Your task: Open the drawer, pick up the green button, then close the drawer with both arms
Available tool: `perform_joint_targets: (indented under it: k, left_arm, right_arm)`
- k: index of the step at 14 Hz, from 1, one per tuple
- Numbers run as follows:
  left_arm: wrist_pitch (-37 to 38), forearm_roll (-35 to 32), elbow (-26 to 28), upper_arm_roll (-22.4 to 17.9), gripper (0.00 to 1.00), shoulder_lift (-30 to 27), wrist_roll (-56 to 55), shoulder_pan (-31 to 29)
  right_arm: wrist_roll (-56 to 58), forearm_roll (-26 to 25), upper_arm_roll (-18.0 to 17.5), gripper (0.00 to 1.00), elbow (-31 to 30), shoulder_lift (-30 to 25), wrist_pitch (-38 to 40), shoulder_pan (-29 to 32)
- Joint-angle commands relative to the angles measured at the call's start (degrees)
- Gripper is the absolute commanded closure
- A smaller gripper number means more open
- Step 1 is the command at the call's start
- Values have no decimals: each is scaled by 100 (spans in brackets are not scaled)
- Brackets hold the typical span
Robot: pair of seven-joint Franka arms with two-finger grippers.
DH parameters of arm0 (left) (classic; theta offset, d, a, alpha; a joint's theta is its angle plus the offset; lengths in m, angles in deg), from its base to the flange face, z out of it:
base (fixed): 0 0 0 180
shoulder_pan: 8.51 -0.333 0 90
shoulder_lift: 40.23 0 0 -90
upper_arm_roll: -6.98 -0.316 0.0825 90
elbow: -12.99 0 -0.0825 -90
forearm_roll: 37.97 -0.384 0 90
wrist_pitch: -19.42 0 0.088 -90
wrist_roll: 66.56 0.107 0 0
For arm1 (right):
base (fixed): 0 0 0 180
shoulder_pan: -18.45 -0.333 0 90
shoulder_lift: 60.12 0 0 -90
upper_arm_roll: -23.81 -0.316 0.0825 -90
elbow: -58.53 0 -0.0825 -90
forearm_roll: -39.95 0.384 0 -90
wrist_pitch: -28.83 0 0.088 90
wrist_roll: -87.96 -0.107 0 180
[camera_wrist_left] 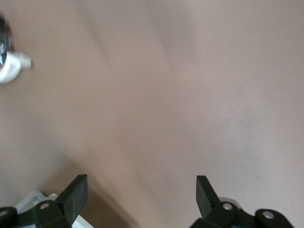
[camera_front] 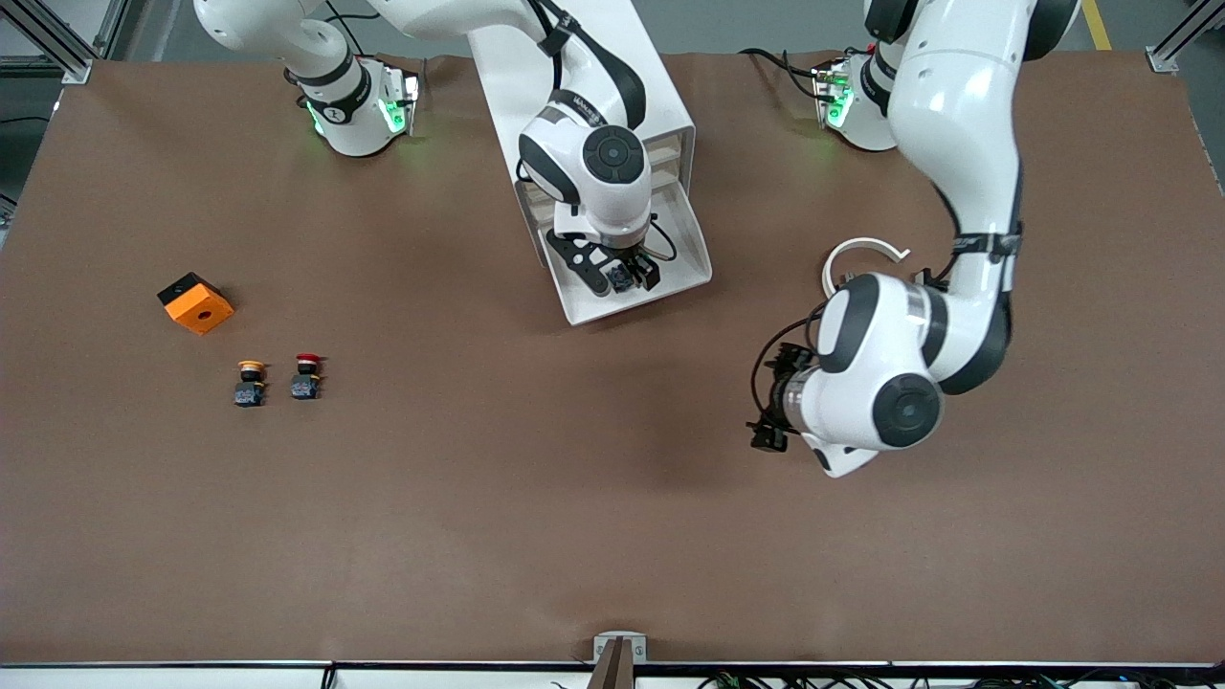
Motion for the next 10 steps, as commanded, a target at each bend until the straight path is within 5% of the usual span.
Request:
perform_joint_targets:
  k: [1,6,10]
  left_arm:
    - [-17,-413,126,-145,0,-265,1208,-27]
    - [133,-1116,126,-136,0,-529,2254,-115]
    - [133,-1302,162,-136,0,-538,2933,-124]
  right_arm:
    - [-45,-18,72,0,27,75,-42,13]
    - [-45,-124,72,0,54,163,-94,31]
    - [-45,-106,72,35,63,224,-279,-22]
